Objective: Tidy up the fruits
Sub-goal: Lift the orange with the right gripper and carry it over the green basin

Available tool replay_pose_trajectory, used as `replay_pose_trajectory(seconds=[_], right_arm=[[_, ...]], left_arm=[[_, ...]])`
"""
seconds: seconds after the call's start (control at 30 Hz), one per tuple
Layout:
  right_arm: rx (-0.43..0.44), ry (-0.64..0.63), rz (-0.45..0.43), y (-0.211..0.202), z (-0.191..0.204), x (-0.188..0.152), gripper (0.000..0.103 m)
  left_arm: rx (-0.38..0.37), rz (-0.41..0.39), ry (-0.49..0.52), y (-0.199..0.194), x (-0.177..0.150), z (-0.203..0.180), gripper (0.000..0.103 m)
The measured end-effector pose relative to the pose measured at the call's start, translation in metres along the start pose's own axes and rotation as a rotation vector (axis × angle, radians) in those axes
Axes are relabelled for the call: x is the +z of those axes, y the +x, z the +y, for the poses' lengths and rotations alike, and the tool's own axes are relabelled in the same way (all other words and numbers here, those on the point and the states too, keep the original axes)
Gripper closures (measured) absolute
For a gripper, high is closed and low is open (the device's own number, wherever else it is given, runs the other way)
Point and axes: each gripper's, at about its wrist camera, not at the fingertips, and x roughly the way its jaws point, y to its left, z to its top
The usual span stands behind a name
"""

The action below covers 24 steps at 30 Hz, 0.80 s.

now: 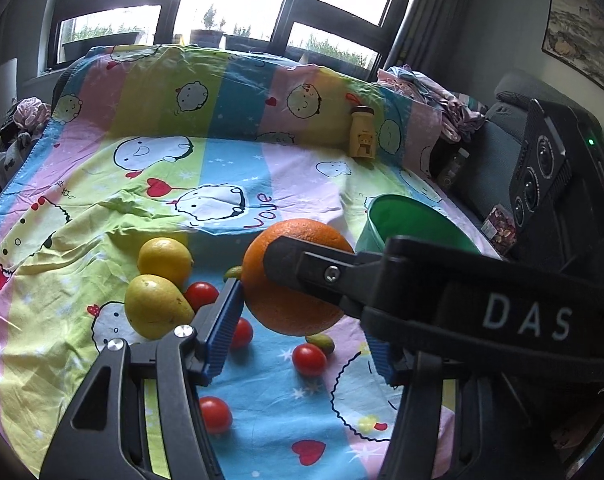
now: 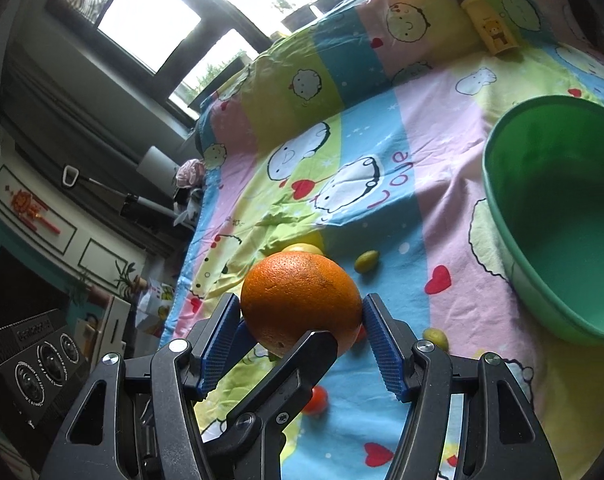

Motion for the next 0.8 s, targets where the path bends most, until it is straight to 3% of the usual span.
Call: replay_pose_trajectory(seconds=[0.8], right_arm=[[-0.035,0.145,-0.207,-0.062,-0.06,0.022,0.037]], left_arm=[[-0.122,0.01,0.221,0.038,0.03,-0.075,0.046]])
